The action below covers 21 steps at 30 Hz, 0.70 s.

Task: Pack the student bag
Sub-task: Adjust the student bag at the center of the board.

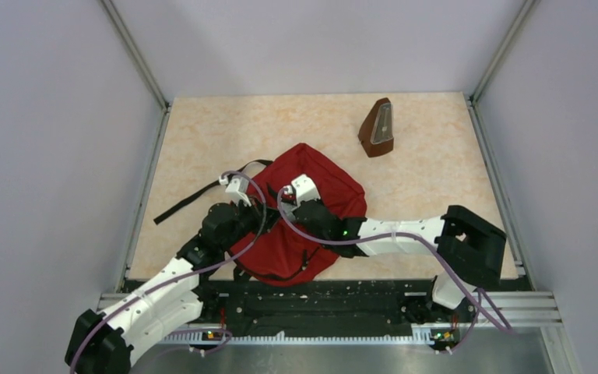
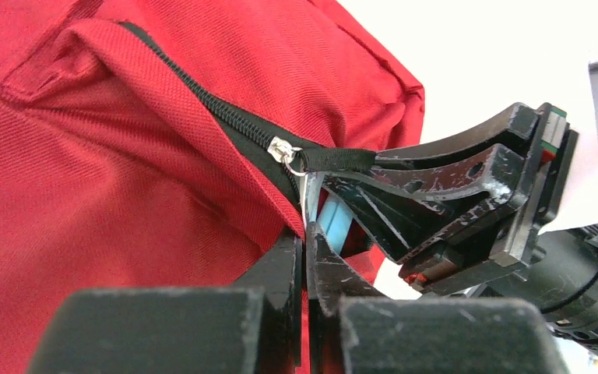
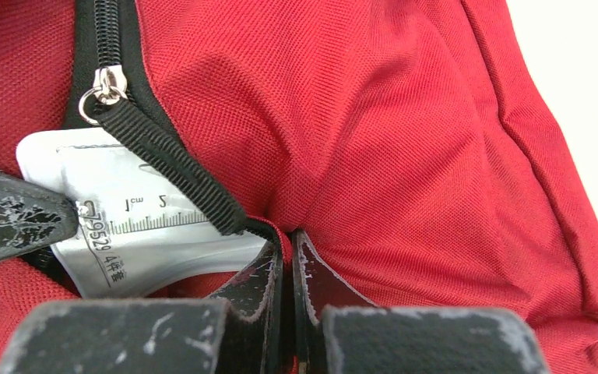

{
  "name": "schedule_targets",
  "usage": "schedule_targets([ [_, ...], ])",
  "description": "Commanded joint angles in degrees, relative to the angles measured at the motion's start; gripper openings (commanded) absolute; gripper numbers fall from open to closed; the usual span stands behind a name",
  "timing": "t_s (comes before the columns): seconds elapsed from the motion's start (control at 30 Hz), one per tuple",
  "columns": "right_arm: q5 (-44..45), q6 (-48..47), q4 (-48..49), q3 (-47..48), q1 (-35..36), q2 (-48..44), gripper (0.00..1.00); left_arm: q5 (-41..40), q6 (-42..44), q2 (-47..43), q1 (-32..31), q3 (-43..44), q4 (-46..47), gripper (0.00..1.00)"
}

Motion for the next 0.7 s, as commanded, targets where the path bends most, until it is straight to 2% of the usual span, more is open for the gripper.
schedule_targets([
  [0.0,2.20,2.88,-4.25,-0.60,0.11,4.12,0.00,-5.45,-1.04,-7.08,-0.57,4.86,-1.02,0.00],
  [0.1,4.50,2.54,-5.81,0.01,-1.28,2.99,0.00,-12.79,-2.83,-10.27,-0.56,5.80,-12.02,0.00],
  [0.2,4.39,0.84,-5.82,0.16,-1.95,0.30,0.00,-13.04,-4.37,-12.15,-0.57,4.65,-16.15,0.00],
  [0.4,-4.37,-2.66,-4.07,1.07,-1.81,-3.70,0.00,-8.52,-6.04,-11.36,-0.54,0.92,-11.14,0.00],
  [0.47,-5.89,-3.21,-3.98,0.87,-1.23,-4.60,0.00,-6.70,-5.94,-11.52,-0.54,0.29,-6.57,0.00],
  [0.57,-2.83,-2.47,-4.73,0.65,-0.57,-4.11,0.00,-3.91,-5.20,-13.91,-0.54,-0.76,-1.92,0.00],
  [0.67,2.11,-1.98,-7.86,2.09,-0.63,0.02,0.00,-5.99,-4.58,-17.97,-0.54,-1.49,-1.70,0.00],
])
